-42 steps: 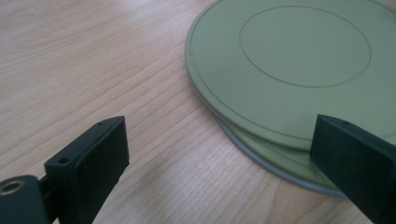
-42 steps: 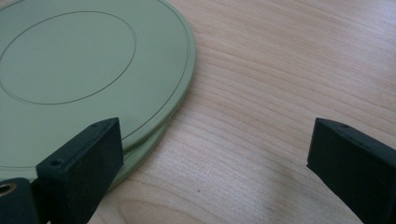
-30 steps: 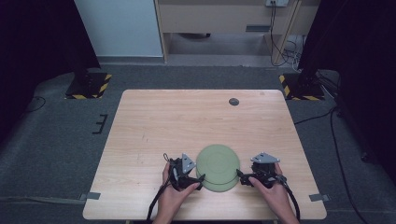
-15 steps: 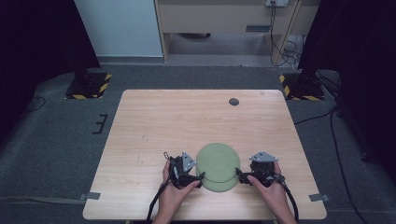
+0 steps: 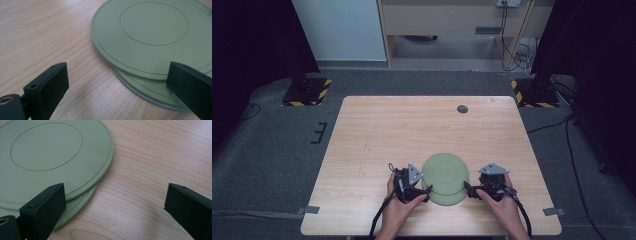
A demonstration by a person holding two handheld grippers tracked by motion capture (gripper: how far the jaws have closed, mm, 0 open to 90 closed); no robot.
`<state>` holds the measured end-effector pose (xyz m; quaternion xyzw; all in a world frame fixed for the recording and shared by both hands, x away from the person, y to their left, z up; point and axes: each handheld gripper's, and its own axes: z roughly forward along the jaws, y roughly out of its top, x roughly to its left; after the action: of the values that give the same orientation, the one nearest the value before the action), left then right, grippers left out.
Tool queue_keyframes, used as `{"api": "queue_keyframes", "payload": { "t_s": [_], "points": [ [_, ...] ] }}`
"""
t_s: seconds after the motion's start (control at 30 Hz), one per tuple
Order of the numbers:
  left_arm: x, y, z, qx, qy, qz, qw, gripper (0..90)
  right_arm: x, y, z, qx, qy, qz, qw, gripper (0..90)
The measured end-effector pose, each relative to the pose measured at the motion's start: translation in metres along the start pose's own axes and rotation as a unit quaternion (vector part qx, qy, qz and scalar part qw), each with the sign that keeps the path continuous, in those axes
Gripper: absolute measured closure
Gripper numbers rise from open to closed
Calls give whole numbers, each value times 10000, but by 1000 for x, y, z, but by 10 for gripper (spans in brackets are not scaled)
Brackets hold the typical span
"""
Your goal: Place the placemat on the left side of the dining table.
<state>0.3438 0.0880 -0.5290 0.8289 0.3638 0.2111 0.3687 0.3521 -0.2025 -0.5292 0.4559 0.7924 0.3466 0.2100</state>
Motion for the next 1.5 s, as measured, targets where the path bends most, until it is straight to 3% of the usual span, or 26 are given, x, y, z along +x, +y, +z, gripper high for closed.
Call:
{"api": "queue_keyframes", "payload": {
  "t_s": [0.43,0.8,1.5],
  "points": [
    [5,5,6,29,65,-49,10000,15,-2,4,6,-50,-163,70,9998,9],
    [0,5,6,10,42,23,10000,27,1,3,4,-31,-99,56,9999,43],
    [3,6,8,-11,49,1,10000,22,0,5,6,-77,-145,114,9998,44]
  ]
}}
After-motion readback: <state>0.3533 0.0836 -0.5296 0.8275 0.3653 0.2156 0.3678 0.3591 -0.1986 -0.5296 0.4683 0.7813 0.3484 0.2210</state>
